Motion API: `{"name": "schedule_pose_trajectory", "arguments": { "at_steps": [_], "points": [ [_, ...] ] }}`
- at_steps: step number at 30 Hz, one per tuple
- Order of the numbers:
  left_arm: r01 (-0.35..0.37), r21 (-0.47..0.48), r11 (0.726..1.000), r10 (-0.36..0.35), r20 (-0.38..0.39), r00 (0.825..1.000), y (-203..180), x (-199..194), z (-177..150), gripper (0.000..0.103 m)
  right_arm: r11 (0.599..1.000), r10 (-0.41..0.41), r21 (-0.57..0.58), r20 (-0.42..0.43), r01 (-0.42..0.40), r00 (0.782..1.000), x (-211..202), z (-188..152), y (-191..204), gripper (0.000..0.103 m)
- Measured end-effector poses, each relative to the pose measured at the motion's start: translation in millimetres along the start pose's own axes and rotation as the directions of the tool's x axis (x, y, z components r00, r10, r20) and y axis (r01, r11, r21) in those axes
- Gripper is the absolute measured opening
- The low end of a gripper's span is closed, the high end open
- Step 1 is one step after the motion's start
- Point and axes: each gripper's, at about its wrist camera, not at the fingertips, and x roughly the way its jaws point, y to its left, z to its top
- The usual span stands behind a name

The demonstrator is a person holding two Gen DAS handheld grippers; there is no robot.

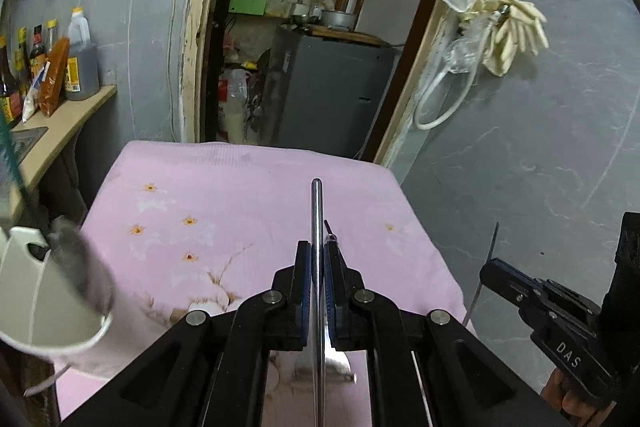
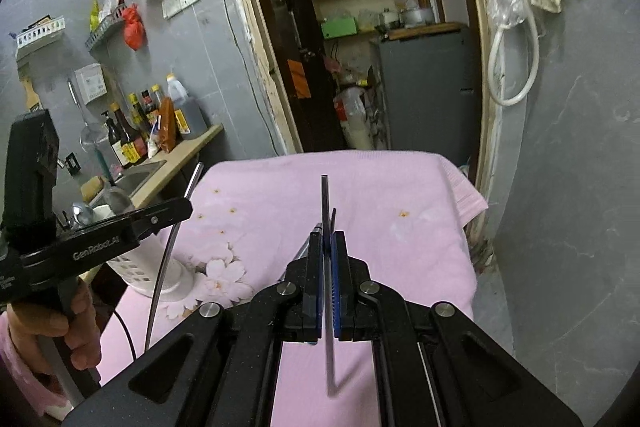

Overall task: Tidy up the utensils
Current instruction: 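Lift both held rods and carry them over the white caddy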

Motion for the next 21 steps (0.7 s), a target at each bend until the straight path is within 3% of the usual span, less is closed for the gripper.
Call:
{"name": "schedule_pose_trajectory", "arguments": {
  "at_steps": [11, 21],
  "points": [
    [0.024, -0.032, 0.999, -0.019, 0.13, 0.991, 10, -69, -5, 0.006, 0.999, 0.011, -0.034, 0.102, -0.008, 0.995, -40, 14, 34, 0.003],
    [0.029, -0.097, 0.995, -0.003, 0.254, 0.967, 52, -133, 24, 0.006, 0.99, 0.118, -0.099, 0.174, -0.102, 0.978, -58, 62, 85, 0.003]
  ]
}}
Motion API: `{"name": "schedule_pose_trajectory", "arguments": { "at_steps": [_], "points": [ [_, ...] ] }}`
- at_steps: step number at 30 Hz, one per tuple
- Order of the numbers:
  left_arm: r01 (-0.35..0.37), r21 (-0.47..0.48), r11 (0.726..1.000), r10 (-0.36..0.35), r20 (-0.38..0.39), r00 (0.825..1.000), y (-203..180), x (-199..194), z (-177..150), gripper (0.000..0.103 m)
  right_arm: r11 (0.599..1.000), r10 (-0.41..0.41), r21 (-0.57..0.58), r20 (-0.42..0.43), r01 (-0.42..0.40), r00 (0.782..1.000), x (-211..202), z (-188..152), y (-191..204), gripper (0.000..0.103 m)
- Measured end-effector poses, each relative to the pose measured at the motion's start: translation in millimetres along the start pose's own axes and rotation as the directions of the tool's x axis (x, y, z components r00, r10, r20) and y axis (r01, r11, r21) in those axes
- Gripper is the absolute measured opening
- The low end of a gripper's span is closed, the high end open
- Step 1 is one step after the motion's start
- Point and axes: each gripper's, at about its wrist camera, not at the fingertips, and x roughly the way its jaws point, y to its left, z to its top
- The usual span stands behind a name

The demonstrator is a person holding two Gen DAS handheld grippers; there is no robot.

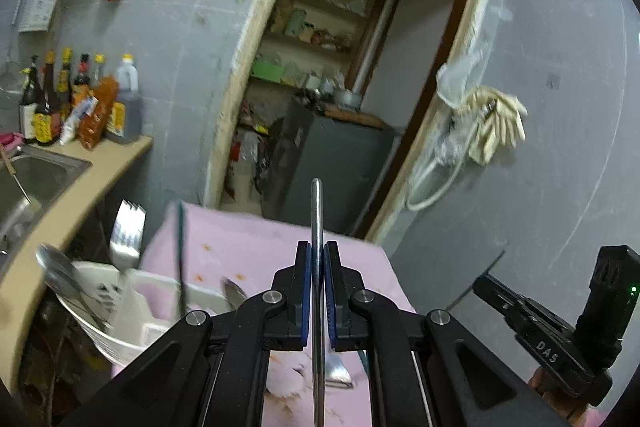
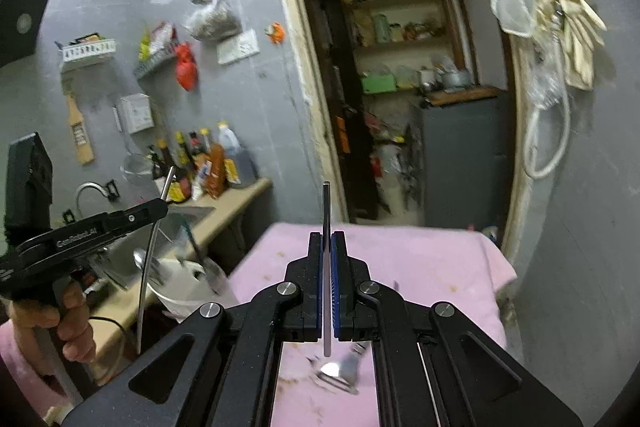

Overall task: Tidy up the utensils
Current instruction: 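Lift both held rods and carry them over the white caddy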

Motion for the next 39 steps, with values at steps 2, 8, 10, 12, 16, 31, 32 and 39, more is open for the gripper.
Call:
{"name": "schedule_pose_trajectory", "arguments": {
  "at_steps": [2, 8, 10, 12, 16, 31, 32, 39],
  "points": [
    [-0.014, -0.01, 1.0, 0.014, 0.032, 0.999, 12, -10, 14, 0.006, 1.0, 0.028, -0.009, 0.011, -0.028, 1.0, 0, 9, 11, 0.003],
    [-0.067, -0.041, 0.997, 0.072, 0.125, 0.99, 49, -29, 45, 0.006, 0.991, 0.131, -0.043, 0.039, -0.129, 0.991, 4, 30, 49, 0.003],
    [-0.089, -0.055, 0.994, 0.097, 0.152, 0.984, 62, -31, 53, 0.006, 0.985, 0.165, -0.053, 0.043, -0.163, 0.985, 7, 34, 62, 0.003],
    [-0.112, -0.069, 0.991, 0.122, 0.177, 0.977, 74, -32, 59, 0.006, 0.979, 0.194, -0.069, 0.045, -0.191, 0.98, 11, 38, 75, 0.003],
    [-0.151, -0.103, 0.983, 0.17, 0.207, 0.964, 100, -28, 66, 0.006, 0.968, 0.235, -0.099, 0.037, -0.231, 0.971, 20, 38, 97, 0.003],
    [-0.209, -0.137, 0.968, 0.237, 0.236, 0.942, 151, 17, 43, 0.006, 0.958, 0.233, -0.158, -0.051, -0.238, 0.971, 88, 7, 138, 0.003],
    [-0.213, -0.137, 0.967, 0.241, 0.236, 0.941, 153, 20, 40, 0.006, 0.959, 0.229, -0.159, -0.061, -0.236, 0.971, 93, 2, 139, 0.003],
    [-0.232, -0.154, 0.961, 0.263, 0.229, 0.937, 162, 33, 24, 0.006, 0.964, 0.184, -0.174, -0.1, -0.199, 0.978, 112, -20, 145, 0.003]
  ]
}}
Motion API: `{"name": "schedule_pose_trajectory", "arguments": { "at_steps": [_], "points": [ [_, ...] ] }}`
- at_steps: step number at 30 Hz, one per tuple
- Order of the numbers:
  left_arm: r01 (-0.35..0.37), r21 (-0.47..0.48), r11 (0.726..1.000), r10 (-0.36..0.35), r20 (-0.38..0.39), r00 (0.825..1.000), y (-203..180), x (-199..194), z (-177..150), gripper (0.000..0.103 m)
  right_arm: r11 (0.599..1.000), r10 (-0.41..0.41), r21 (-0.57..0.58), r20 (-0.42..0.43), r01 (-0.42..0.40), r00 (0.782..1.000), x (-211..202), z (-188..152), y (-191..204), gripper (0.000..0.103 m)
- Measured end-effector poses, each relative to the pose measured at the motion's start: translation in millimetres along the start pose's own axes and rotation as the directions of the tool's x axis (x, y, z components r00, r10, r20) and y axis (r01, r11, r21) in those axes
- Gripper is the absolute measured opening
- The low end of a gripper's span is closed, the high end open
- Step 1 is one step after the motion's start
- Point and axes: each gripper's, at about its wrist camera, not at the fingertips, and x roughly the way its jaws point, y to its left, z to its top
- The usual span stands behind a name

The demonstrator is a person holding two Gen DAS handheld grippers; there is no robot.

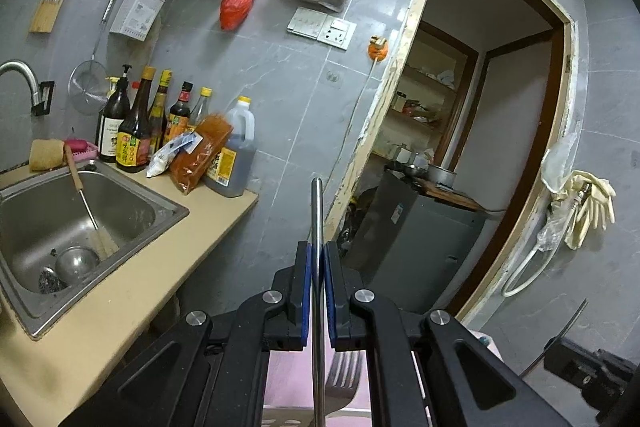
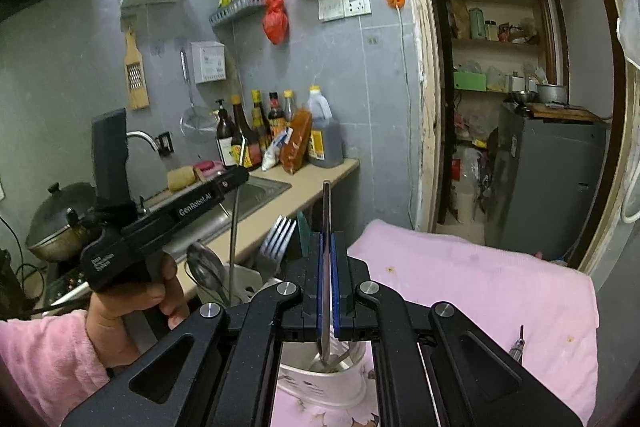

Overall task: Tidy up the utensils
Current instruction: 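Lift both held rods and carry them over the white caddy, then open the left tool over the caddy while the right tool releases its rod, then move both open tools back to the peeler and teal-handled utensil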

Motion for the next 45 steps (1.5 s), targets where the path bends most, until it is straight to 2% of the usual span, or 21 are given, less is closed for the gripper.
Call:
{"name": "schedule_pose_trajectory", "arguments": {
  "at_steps": [7, 14, 19, 23, 25, 27, 31, 34, 36, 37, 39, 42, 45],
  "points": [
    [-0.02, 0.034, 0.999, 0.02, 0.008, 1.0, 1, -4, -13, 0.007, 1.0, -0.023, -0.002, -0.044, 0.023, 0.999, 10, -13, 3, 0.003],
    [-0.004, 0.082, 0.997, 0.008, -0.041, 0.999, -1, -16, -24, 0.007, 1.0, -0.026, 0.014, -0.071, 0.027, 0.997, 11, -18, 2, 0.004],
    [0.02, 0.104, 0.994, -0.011, -0.085, 0.996, -4, -28, -29, 0.007, 0.998, -0.033, 0.041, -0.067, 0.036, 0.997, 3, -18, -1, 0.017],
    [0.034, 0.137, 0.99, -0.017, -0.123, 0.992, -9, -36, -30, 0.008, 0.996, -0.055, 0.068, -0.023, 0.056, 0.998, -17, -14, -4, 0.03],
    [0.041, 0.149, 0.988, -0.022, -0.127, 0.992, -13, -43, -30, 0.015, 0.994, -0.07, 0.078, -0.001, 0.07, 0.998, -27, -12, -7, 0.036],
    [0.05, 0.152, 0.987, -0.032, -0.124, 0.992, -18, -52, -30, 0.032, 0.993, -0.087, 0.084, 0.013, 0.085, 0.996, -36, -9, -10, 0.041],
    [0.058, 0.154, 0.986, -0.04, -0.115, 0.993, -28, -66, -27, 0.04, 0.987, -0.133, 0.101, 0.06, 0.126, 0.989, -61, -5, -19, 0.054],
    [0.064, 0.161, 0.985, -0.047, -0.107, 0.993, -37, -78, -24, 0.052, 0.98, -0.175, 0.114, 0.082, 0.166, 0.981, -78, -2, -27, 0.07],
    [0.068, 0.169, 0.983, -0.052, -0.102, 0.993, -46, -87, -24, 0.064, 0.974, -0.203, 0.124, 0.1, 0.19, 0.974, -91, -3, -34, 0.084],
    [0.072, 0.172, 0.983, -0.055, -0.102, 0.993, -49, -90, -24, 0.067, 0.972, -0.213, 0.128, 0.107, 0.199, 0.971, -97, -4, -37, 0.086],
    [0.076, 0.181, 0.98, -0.059, -0.101, 0.993, -59, -97, -25, 0.082, 0.964, -0.245, 0.132, 0.116, 0.229, 0.963, -110, -6, -44, 0.092],
    [0.077, 0.203, 0.976, -0.058, -0.095, 0.994, -73, -107, -28, 0.093, 0.954, -0.288, 0.129, 0.133, 0.271, 0.948, -129, -8, -53, 0.099],
    [0.078, 0.223, 0.972, -0.061, -0.08, 0.995, -90, -115, -32, 0.099, 0.94, -0.338, 0.117, 0.159, 0.322, 0.928, -149, -10, -59, 0.1]
  ]
}}
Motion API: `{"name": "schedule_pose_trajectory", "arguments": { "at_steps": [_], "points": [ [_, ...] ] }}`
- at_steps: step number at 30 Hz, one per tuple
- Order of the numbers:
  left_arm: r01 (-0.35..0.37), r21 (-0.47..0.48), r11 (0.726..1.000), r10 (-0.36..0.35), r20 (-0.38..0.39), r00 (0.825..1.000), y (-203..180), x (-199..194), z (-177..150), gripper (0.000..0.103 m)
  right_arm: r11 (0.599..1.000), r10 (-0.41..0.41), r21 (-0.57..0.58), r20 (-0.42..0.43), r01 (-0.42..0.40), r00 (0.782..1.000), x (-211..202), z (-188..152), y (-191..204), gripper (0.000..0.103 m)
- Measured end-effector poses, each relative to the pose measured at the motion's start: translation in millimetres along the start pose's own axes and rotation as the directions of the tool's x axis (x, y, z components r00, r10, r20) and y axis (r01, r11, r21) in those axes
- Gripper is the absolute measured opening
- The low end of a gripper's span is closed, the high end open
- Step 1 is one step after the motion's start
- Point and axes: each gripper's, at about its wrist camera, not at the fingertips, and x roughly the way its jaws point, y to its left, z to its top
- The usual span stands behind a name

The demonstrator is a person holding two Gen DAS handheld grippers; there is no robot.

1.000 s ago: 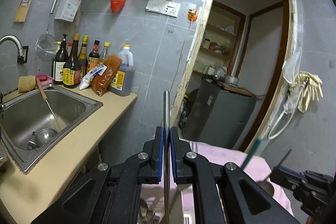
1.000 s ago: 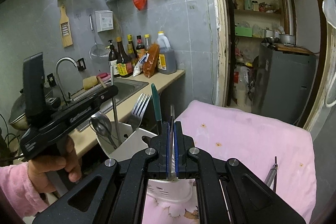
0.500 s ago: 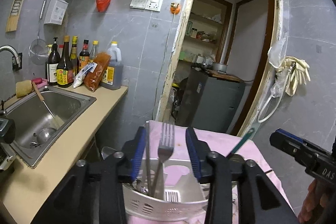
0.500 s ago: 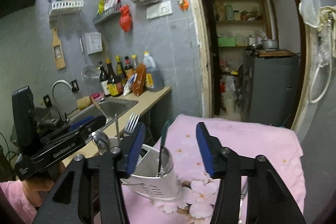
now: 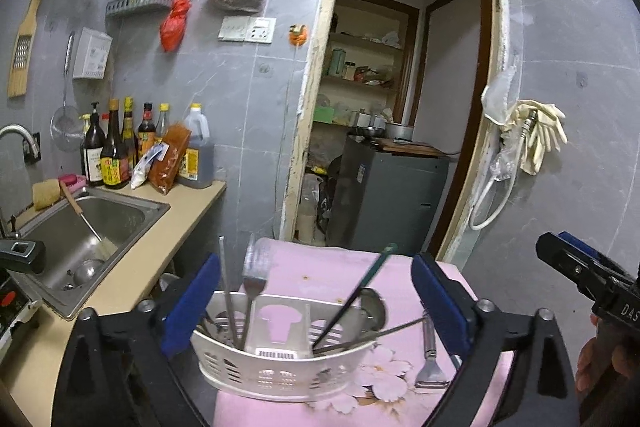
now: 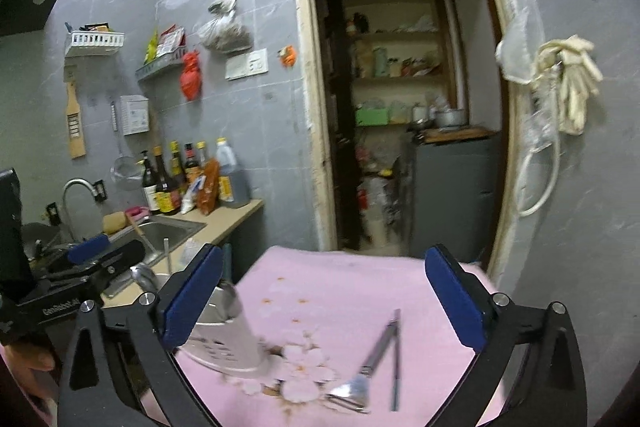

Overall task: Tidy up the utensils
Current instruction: 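Move both open tools back to the peeler and teal-handled utensil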

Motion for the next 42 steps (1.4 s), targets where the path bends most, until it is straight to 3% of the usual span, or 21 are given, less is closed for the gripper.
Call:
{"name": "schedule_pose_trajectory", "arguments": {
  "at_steps": [10, 25, 35, 42],
  "points": [
    [0.018, 0.045, 0.999, -0.02, 0.048, 0.999, -50, -13, -5, 0.102, 0.993, -0.108, -0.037, 0.033, 0.109, 0.994, -38, -2, -37, 0.101],
    [0.061, 0.133, 0.989, -0.065, 0.026, 0.998, -124, 3, -28, 0.102, 0.981, -0.189, -0.054, -0.022, 0.188, 0.982, -43, -22, -102, 0.101],
    [0.112, 0.148, 0.983, -0.102, -0.077, 0.992, -158, 42, -49, 0.102, 0.985, -0.175, -0.026, -0.132, 0.173, 0.976, -19, -48, -155, 0.101],
    [0.153, 0.135, 0.979, -0.126, -0.191, 0.973, -172, 87, -67, 0.1, 0.992, -0.127, -0.01, -0.219, 0.128, 0.967, 12, -74, -177, 0.095]
  ]
}}
